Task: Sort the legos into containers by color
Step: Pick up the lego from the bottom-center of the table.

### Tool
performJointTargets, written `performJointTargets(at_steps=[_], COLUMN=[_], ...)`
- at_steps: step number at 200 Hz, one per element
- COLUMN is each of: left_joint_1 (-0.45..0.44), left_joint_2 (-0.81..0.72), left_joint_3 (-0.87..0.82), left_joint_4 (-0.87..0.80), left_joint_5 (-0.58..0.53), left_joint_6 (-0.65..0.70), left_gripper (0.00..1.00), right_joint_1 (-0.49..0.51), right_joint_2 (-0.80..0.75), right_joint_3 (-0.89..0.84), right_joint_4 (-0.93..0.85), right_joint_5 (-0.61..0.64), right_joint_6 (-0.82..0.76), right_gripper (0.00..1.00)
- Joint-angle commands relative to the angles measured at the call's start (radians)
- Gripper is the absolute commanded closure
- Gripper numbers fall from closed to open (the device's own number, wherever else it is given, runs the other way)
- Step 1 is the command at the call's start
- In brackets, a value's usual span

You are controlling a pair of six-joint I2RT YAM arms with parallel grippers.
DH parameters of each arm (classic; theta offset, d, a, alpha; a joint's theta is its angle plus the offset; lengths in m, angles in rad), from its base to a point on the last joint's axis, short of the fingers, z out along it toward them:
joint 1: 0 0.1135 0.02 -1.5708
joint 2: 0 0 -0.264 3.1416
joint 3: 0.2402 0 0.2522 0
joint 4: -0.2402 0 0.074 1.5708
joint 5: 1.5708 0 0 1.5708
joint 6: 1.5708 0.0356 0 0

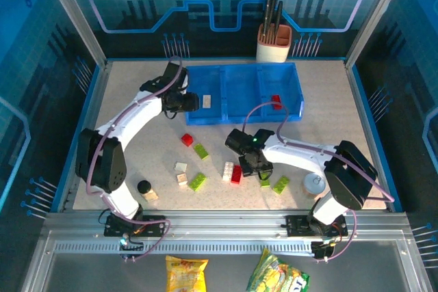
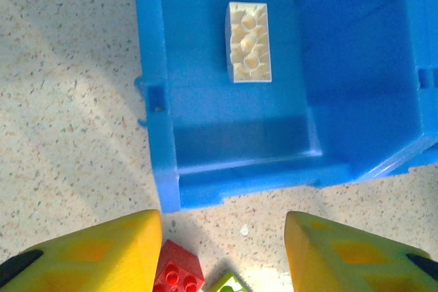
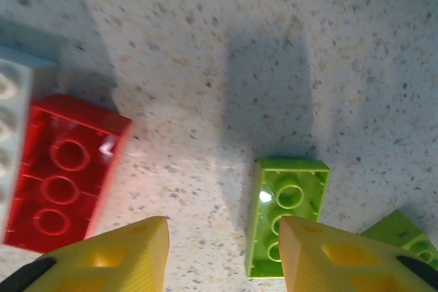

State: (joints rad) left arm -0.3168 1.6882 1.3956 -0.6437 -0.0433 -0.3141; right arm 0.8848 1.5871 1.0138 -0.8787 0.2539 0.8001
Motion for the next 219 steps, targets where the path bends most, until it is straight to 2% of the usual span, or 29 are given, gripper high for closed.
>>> performJointTargets(at_steps=[1, 84, 139, 219], left_joint_1=[0.007, 0.007, 0.006, 0.004], left_joint_2=[-0.062, -0.09, -0.086, -0.079], left_joint_3=[-0.048, -0.082, -0.079, -0.083], left_joint_4=[0.028, 0.029, 0.023, 0.028], left_joint_5=[0.024, 0.017, 0.019, 0.023], left_joint_6=[-0.011, -0.019, -0.023, -0.033], left_gripper=[0.48, 0.48, 0.48, 0.48], right_joint_1=[-0.021, -0.049, -0.056, -0.055], right_joint_2=[-0.015, -0.062, -0.049, -0.05], right_joint_3=[-0.047, -0.171, -0.192, -0.208], right_joint_4=[-0.029, 0.018, 0.054, 0.066], right_joint_5=[-0.008, -0.061, -0.11, -0.111], right_joint_6=[-0.027, -0.036, -0.034, -0.028], right_gripper=[0.53, 0.52, 0.52, 0.57])
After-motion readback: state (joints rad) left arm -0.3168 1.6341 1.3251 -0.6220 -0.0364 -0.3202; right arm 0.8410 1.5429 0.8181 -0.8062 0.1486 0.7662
